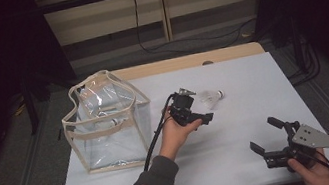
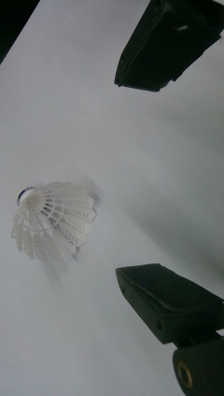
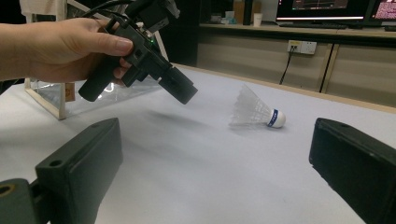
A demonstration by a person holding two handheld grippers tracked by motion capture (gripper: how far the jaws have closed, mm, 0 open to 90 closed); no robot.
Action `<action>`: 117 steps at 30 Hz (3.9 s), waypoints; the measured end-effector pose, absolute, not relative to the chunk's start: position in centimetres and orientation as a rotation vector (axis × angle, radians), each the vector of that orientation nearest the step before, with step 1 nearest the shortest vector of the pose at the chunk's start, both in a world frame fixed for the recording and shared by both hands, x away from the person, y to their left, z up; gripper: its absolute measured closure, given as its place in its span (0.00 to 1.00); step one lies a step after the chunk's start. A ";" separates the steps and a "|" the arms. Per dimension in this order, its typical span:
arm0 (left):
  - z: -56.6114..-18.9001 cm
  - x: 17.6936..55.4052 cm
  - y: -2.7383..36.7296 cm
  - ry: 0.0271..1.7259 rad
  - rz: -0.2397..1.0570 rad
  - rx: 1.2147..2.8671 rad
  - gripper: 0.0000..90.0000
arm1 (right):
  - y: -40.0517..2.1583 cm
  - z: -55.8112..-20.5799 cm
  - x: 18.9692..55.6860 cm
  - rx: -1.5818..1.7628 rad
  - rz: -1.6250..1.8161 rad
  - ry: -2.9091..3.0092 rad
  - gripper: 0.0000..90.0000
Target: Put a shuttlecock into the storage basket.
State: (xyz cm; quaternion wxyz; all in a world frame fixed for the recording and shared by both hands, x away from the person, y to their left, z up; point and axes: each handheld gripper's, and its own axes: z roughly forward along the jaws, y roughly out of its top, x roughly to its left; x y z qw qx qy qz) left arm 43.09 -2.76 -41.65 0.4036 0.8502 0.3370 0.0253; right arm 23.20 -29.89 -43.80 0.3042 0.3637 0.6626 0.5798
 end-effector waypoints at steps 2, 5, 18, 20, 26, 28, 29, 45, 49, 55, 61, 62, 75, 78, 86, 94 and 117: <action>-41.7 43.2 -2.8 0.845 0.070 2.153 0.09 | -29.9 -43.8 23.2 0.963 1.531 1.755 0.03; -41.8 43.3 -3.0 0.844 0.076 2.154 0.09 | -29.9 -43.8 23.2 0.963 1.531 1.755 0.03; -42.5 44.1 -4.4 0.832 0.099 2.137 0.10 | -30.0 -43.8 23.2 0.964 1.531 1.755 0.03; -42.7 44.3 -4.5 0.848 0.102 2.119 0.10 | -29.9 -43.8 23.2 0.965 1.531 1.755 0.03; -43.1 44.6 -5.1 0.865 0.131 2.100 0.12 | -29.9 -43.8 23.2 0.962 1.532 1.753 0.03; -43.2 44.8 -5.3 0.868 0.150 2.104 0.13 | -30.0 -43.8 23.2 0.964 1.528 1.754 0.03; -43.2 44.9 -5.4 0.870 0.156 2.107 0.14 | -30.0 -43.8 23.2 0.964 1.528 1.754 0.03; -44.3 45.3 -6.7 0.841 0.177 2.066 0.45 | -30.0 -43.7 23.1 0.964 1.536 1.750 0.03; -44.5 45.4 -6.9 0.820 0.213 2.062 0.48 | -30.0 -43.7 23.1 0.964 1.537 1.750 0.03; -44.9 45.6 -7.0 0.808 0.203 2.058 0.62 | -30.0 -43.7 23.1 0.960 1.535 1.752 0.03; -45.2 45.7 -7.1 0.829 0.172 2.019 0.79 | -30.0 -43.7 23.1 0.966 1.538 1.748 0.03; -45.2 45.7 -7.2 0.823 0.163 2.018 0.82 | -30.0 -43.7 23.1 0.966 1.542 1.748 0.03; -44.4 44.6 -5.4 0.814 0.093 2.004 1.00 | -30.1 -43.8 23.2 0.964 1.536 1.748 0.03; -44.4 44.1 -4.7 0.809 0.088 2.000 1.00 | -30.1 -43.7 23.2 0.963 1.534 1.746 0.03; -44.5 43.1 -3.0 0.818 0.074 2.012 1.00 | -29.9 -43.8 23.3 0.959 1.531 1.753 0.03; -45.1 43.3 -4.2 0.819 0.093 2.004 0.82 | -29.9 -43.8 23.3 0.961 1.529 1.756 0.03; -42.5 43.4 -3.6 0.841 0.019 2.044 0.99 | -29.9 -43.7 23.3 0.956 1.539 1.749 0.03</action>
